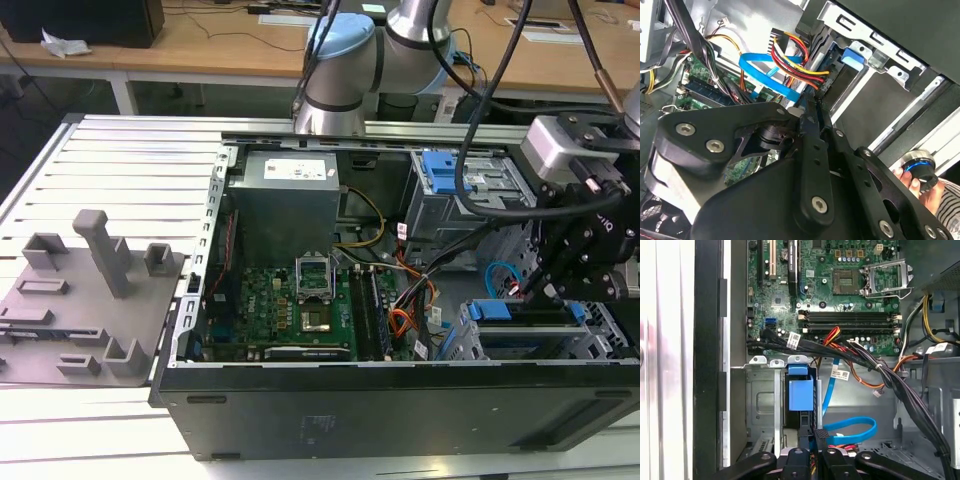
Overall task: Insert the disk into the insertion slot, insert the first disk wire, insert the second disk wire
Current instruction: 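Insert the second disk wire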
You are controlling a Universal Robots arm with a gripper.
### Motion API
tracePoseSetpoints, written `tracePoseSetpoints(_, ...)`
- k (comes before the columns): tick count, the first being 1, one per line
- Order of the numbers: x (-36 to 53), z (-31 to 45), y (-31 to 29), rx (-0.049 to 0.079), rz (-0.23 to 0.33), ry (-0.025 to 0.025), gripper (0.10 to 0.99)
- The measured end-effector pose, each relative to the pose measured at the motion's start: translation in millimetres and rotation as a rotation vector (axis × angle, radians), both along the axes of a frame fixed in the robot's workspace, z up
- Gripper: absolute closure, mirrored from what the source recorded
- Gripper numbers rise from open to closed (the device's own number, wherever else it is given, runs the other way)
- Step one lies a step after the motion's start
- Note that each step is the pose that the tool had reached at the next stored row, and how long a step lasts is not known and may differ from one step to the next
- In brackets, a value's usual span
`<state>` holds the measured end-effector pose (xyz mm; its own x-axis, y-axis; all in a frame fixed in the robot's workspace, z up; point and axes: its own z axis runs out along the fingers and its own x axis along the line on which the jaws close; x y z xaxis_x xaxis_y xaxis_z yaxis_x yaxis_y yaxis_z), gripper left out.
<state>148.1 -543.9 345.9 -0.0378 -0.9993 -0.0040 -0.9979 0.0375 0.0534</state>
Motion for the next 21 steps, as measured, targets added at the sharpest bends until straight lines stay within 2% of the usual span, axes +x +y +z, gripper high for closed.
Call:
tracePoseSetpoints(4, 0.4, -1.7, 0.0, 0.01, 0.0, 0.0, 0.925)
tracePoseSetpoints(8, 1.6, -4.7, -3.8, 0.01, 0.0, 0.0002, 0.925)
tracePoseSetpoints(14, 2.3, -7.5, -3.8, 0.01, 0.0, 0.0001, 0.925)
tracePoseSetpoints(15, 2.3, -8.0, -3.8, 0.011, 0.0, 0.0001, 0.914)
tracePoseSetpoints(16, 2.3, -7.8, -3.8, 0.011, 0.0, 0.0002, 0.847)
tracePoseSetpoints(17, 2.3, -7.5, -3.9, 0.01, 0.0, 0.0002, 0.847)
tracePoseSetpoints(19, 2.3, 2.3, -3.9, 0.01, 0.0, 0.0001, 0.847)
tracePoseSetpoints(21, 2.3, 7.3, -3.9, 0.01, 0.0, 0.0002, 0.847)
